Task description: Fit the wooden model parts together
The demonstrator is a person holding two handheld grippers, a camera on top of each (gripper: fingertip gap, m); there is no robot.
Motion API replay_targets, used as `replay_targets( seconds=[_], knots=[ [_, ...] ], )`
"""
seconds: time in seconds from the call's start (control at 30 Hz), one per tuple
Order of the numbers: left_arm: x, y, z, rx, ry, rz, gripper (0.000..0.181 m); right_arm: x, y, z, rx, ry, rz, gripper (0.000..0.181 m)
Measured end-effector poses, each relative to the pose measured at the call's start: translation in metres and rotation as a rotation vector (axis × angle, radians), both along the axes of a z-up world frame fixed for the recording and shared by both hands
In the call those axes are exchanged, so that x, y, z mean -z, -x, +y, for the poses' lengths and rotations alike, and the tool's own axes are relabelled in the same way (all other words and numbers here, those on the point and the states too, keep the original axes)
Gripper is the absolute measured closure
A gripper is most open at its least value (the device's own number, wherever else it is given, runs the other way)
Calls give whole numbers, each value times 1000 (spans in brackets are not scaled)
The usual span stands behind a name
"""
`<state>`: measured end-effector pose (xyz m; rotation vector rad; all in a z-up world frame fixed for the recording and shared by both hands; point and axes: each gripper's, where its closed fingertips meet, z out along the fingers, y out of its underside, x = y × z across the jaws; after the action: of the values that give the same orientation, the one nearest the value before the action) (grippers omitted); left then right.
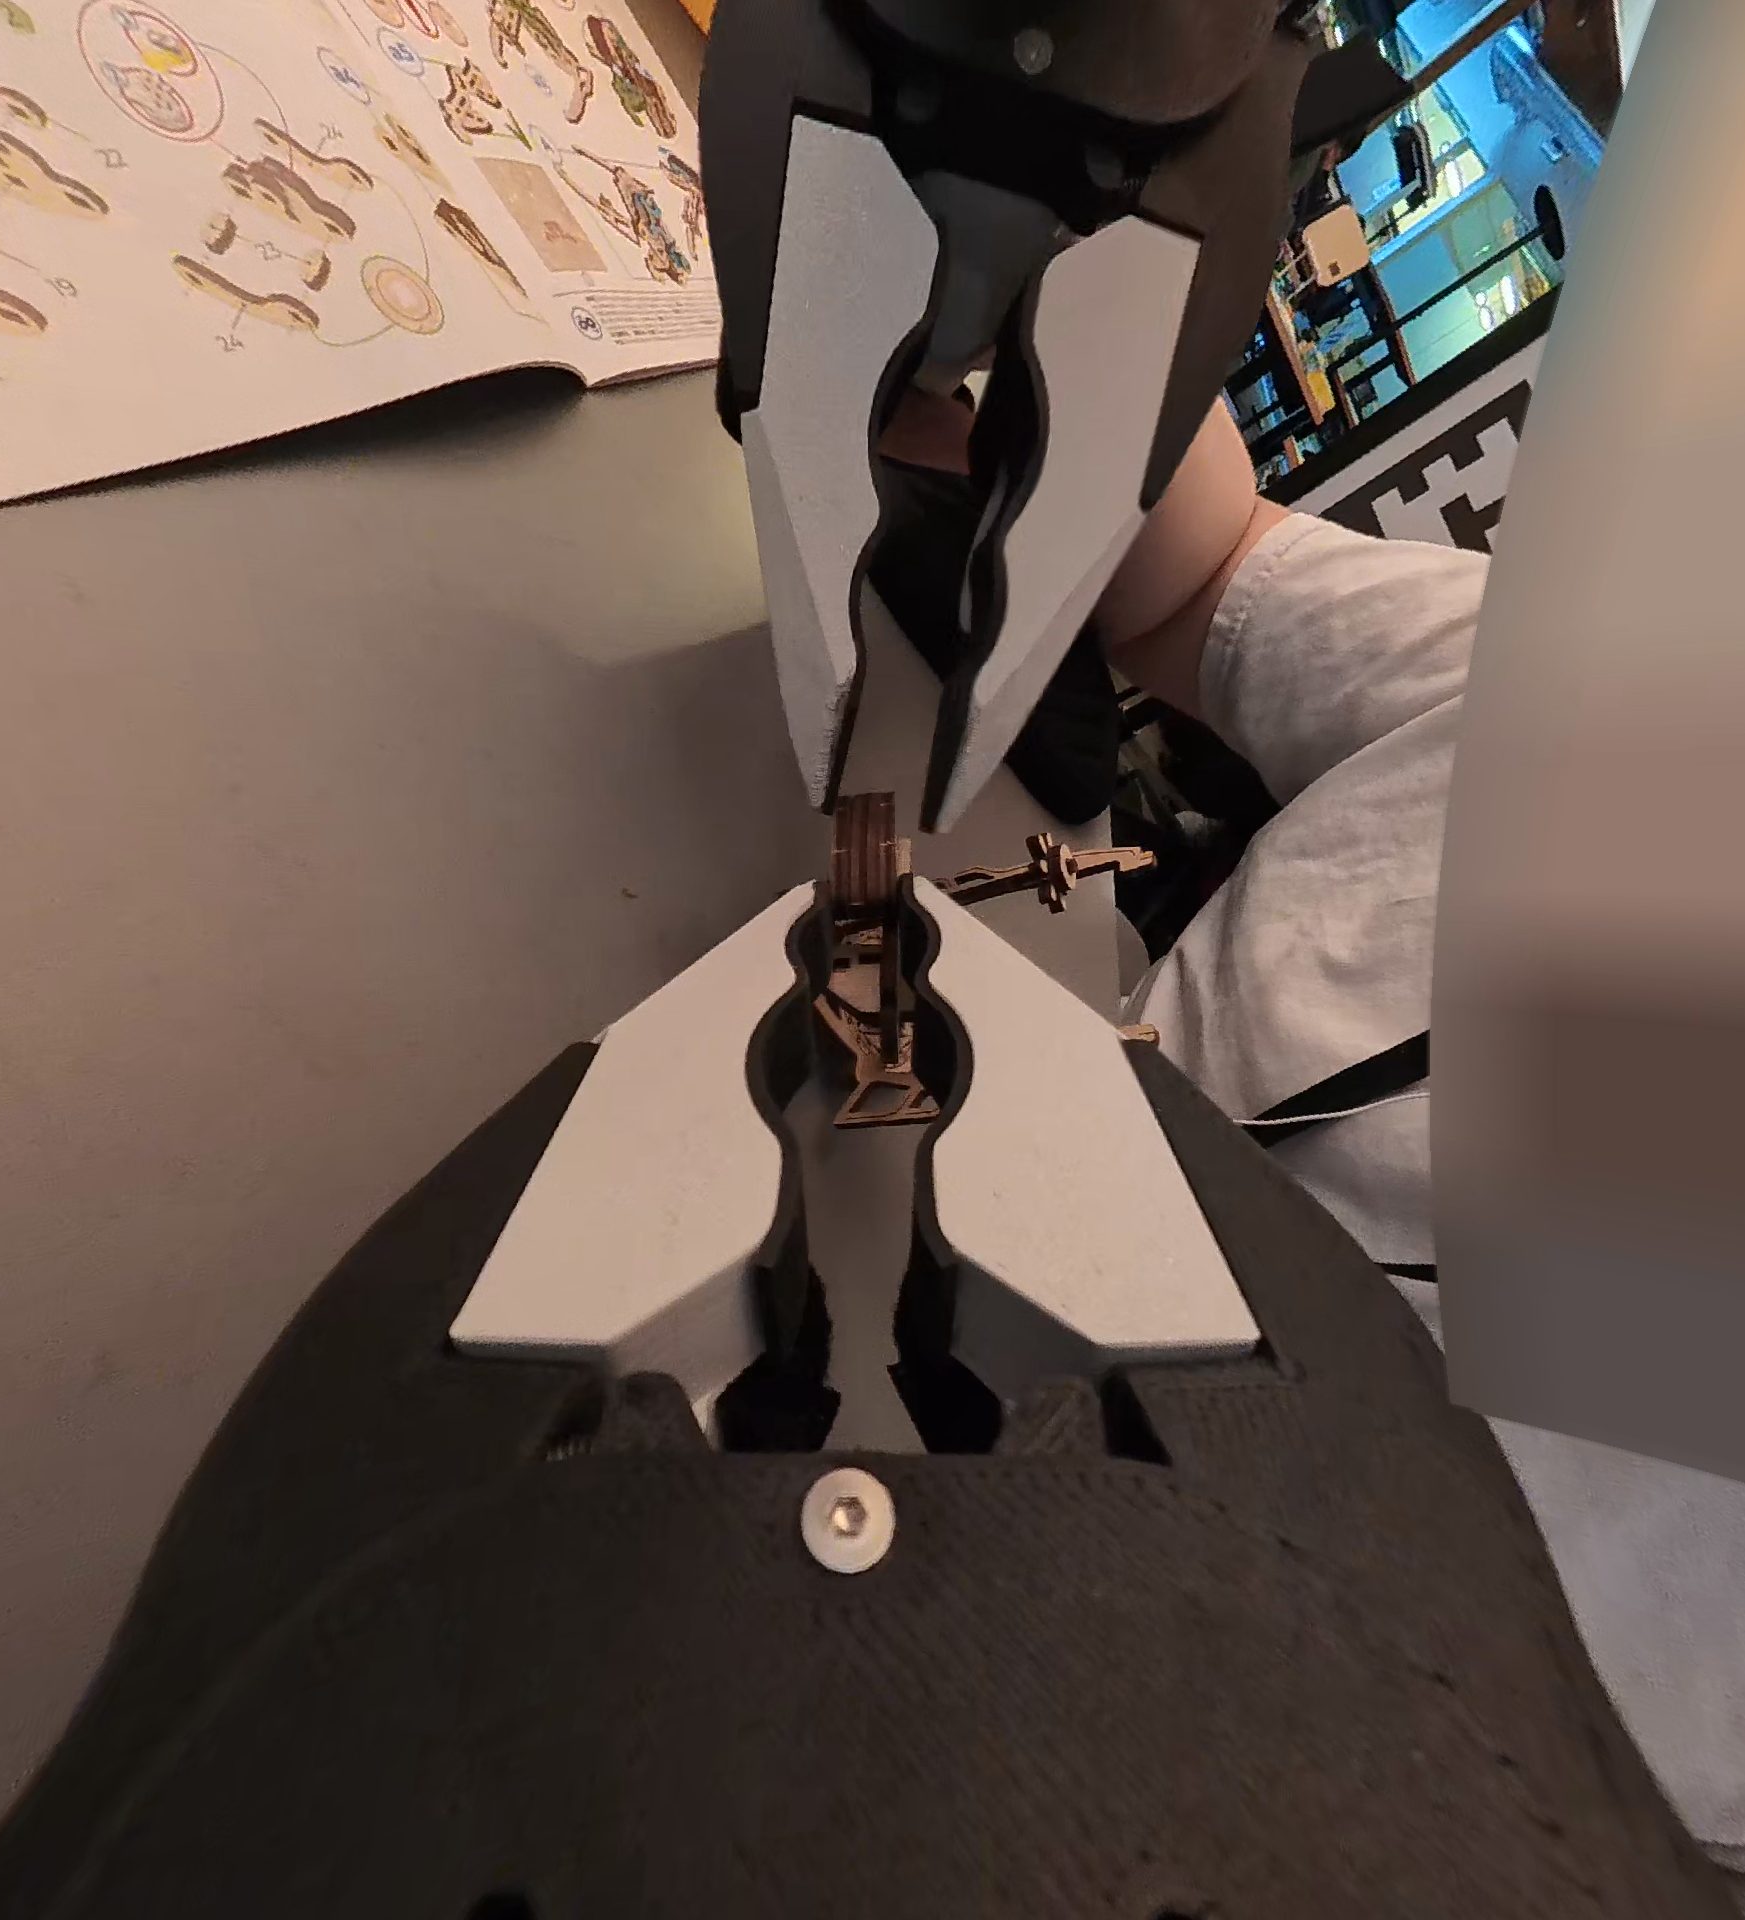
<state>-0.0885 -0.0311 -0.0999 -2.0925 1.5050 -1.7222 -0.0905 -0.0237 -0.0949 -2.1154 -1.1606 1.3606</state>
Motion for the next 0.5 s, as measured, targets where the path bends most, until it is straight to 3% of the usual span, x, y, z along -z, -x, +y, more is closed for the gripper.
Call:
replay_targets(
  seconds=[0.5],
  knots=[
    [4,1,-3,20,-36,27,172,10,6,-3,-98,-30,-154,168]
  ],
)
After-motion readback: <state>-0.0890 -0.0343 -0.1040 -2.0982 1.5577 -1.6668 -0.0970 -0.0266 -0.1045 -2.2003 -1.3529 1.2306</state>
